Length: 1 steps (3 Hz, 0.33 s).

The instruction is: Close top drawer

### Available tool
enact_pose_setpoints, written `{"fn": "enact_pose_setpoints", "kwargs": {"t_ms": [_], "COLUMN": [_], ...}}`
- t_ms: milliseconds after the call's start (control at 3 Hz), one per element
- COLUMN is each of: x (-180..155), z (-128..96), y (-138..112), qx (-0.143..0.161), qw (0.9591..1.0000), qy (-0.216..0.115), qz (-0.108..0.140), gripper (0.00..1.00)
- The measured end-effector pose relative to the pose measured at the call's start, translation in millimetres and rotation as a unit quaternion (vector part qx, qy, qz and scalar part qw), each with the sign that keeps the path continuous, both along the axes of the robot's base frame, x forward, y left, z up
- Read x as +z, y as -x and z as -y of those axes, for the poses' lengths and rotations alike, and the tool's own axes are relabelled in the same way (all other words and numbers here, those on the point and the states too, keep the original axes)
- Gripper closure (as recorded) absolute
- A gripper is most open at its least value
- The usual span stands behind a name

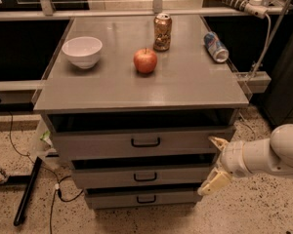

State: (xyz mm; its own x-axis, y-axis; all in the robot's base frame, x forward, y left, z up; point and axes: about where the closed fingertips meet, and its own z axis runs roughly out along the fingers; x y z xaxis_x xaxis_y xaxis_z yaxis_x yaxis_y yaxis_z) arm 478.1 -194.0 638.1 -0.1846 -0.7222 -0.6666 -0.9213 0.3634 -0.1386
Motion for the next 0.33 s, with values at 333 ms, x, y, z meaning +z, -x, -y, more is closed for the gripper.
{"fn": "enact_pose_setpoints", "kwargs": {"t_ms": [333], "x": [0.0], "z": [-0.8], "y": [0.4], "qx": [0.001], "qw": [1.0000], "qy": [0.000], "qz": [0.000], "gripper": [0.00]}}
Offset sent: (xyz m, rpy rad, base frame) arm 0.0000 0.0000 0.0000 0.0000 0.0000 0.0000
